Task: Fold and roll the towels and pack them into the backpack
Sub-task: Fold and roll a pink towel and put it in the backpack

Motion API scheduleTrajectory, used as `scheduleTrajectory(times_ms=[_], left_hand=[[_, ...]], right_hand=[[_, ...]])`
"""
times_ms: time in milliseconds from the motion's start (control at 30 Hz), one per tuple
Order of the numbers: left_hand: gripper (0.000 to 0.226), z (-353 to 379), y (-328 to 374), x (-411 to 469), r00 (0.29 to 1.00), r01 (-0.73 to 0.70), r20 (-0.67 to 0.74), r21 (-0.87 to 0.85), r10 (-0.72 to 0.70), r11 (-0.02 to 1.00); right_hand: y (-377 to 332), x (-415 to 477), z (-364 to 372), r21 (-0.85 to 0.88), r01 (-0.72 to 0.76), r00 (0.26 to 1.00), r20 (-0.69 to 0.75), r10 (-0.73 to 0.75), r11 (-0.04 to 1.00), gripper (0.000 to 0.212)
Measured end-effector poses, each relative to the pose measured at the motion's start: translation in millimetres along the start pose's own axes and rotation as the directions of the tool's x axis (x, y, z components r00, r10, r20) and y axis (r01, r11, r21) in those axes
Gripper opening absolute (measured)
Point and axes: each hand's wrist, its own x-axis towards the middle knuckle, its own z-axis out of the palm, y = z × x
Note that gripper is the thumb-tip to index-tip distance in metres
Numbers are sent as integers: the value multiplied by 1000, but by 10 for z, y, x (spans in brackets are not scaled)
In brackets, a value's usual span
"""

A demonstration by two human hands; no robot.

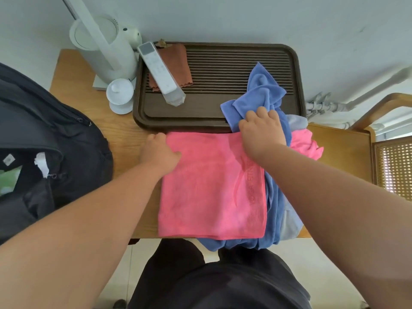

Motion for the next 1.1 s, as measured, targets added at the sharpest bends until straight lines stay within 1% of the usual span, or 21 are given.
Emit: scheduleTrajectory(times_ms=[67, 133, 200, 300, 367, 433, 500, 567, 633, 733, 800, 867, 967, 1100], left_hand=[[61, 44, -13, 127, 990, 137, 3, -183, -139, 974], [55, 94, 8, 211, 966, 242, -6, -322, -257, 915], [42, 138, 33, 276, 947, 294, -9, -381, -322, 876], [29, 157, 91, 317, 942, 308, -1, -394, -336, 866], [24, 183, 86, 367, 939, 314, -1, -402, -343, 860], [22, 210, 74, 399, 941, 313, 3, -397, -339, 863], [16, 205, 69, 387, 949, 298, 27, -395, -313, 869], [9, 200, 42, 341, 950, 301, 70, -462, -305, 834], [11, 173, -7, 255, 946, 311, 101, -543, -307, 780], [15, 66, -92, 86, 954, 285, 115, -635, -276, 718], [14, -69, -106, -55, 965, 246, 106, -685, -239, 686], [13, -220, -115, -199, 977, 200, 90, -698, -192, 688], [13, -454, -101, -402, 992, 124, 68, -683, -106, 720], [9, -646, -69, -513, 998, 39, -9, -687, -62, 726]], right_hand=[[-3, 24, 3, -19, 23, 1000, 16, -22, 1000, 16], [18, 19, 27, -21, 42, 999, 9, -42, 999, 11], [50, 1, 48, -24, 48, 999, 8, -48, 999, 10], [82, -40, 85, -30, 27, 1000, 3, -27, 999, 11], [90, -55, 105, 22, 4, 1000, -26, -3, 1000, 10], [93, -87, 119, 103, -20, 1000, -6, 21, 994, 17], [81, -144, 76, 193, -49, 999, 12, 48, 980, 30], [75, -222, 23, 303, -85, 996, 46, 75, 949, 37], [93, -284, -13, 414, -142, 989, 102, 110, 899, 34], [149, -374, -13, 535, -198, 979, 142, 143, 821, 11], [180, -428, -33, 582, -220, 974, 171, 147, 782, 12], [194, -477, -79, 629, -233, 972, 178, 154, 742, 14], [218, -517, -146, 682, -253, 967, 172, 186, 687, 12], [285, -532, -267, 761, -333, 939, 217, 265, 557, 12]])
